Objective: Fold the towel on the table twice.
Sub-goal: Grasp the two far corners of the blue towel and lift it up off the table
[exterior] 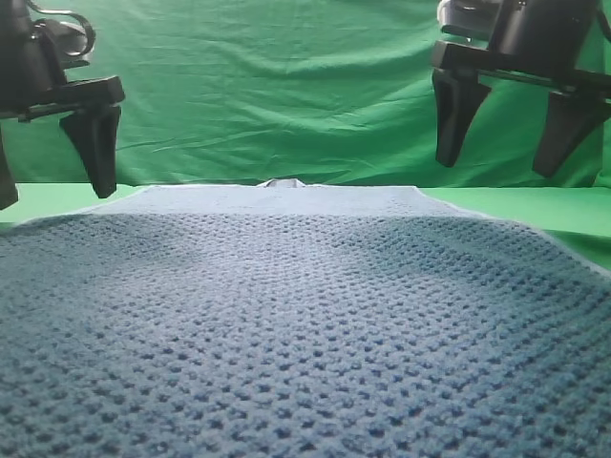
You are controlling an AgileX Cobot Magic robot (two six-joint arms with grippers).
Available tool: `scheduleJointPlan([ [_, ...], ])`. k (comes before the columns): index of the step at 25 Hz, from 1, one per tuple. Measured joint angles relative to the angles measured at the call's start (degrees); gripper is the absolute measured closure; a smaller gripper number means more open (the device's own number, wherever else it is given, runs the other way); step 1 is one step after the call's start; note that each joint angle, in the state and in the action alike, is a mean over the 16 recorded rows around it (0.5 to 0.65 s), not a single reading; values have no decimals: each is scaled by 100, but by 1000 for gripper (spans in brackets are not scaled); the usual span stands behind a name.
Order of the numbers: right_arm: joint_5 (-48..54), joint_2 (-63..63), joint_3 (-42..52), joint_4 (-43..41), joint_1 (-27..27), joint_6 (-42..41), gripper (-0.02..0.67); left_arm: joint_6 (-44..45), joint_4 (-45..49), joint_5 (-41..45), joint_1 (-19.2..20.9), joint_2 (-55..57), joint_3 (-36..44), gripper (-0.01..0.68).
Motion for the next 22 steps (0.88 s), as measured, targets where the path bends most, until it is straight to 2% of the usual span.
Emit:
scheduleJointPlan([
  [4, -70, 72, -2, 13, 10, -4, 3, -1, -39, -104, 0, 0, 0, 27],
  [22, -107, 664, -48, -49, 305, -15, 3, -1, -74, -275, -2, 340, -66, 27],
])
